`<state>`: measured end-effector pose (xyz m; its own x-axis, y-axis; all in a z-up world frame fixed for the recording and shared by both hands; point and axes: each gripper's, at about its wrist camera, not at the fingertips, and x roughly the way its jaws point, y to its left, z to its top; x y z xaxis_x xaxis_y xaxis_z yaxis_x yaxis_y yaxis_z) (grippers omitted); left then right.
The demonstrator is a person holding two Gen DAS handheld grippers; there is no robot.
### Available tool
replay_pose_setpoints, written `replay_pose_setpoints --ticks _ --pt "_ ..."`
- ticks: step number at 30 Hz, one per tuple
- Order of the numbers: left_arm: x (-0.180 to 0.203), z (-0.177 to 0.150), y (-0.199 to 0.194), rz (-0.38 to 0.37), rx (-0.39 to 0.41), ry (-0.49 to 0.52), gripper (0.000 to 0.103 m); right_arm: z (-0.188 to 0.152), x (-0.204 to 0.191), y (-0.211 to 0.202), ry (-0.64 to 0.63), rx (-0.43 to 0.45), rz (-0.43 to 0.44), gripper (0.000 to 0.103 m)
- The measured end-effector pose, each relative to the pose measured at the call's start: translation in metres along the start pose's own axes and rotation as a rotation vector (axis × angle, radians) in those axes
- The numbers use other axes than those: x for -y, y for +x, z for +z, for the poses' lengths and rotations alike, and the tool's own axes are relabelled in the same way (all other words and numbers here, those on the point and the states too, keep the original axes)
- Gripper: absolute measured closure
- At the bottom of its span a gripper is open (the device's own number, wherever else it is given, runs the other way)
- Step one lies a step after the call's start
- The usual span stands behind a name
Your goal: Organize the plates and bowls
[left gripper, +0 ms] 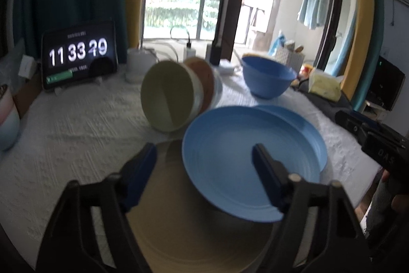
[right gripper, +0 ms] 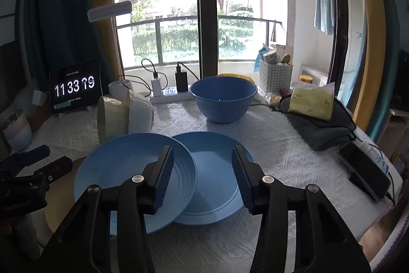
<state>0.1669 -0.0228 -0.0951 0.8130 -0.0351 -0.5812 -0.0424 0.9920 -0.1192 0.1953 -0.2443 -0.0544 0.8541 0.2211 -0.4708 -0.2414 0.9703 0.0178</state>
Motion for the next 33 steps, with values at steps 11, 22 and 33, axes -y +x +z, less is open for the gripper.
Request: replay_pose_setpoints --ticks 11,22,33 --pt "-0.005 -0.004 0.040 0.012 -0.130 -0.034 0.050 -0.009 0.005 0.044 0.026 -0.095 0.055 0.071" --pt "0.000 -0.006 0.054 -0.008 -0.181 -0.029 0.063 -0.017 0.007 0.067 0.062 -0.164 0.095 0.076" --pt "0.000 -0.008 0.056 -0.011 -0.198 -0.027 0.070 -0.026 0.000 0.076 0.068 -0.216 0.118 0.082"
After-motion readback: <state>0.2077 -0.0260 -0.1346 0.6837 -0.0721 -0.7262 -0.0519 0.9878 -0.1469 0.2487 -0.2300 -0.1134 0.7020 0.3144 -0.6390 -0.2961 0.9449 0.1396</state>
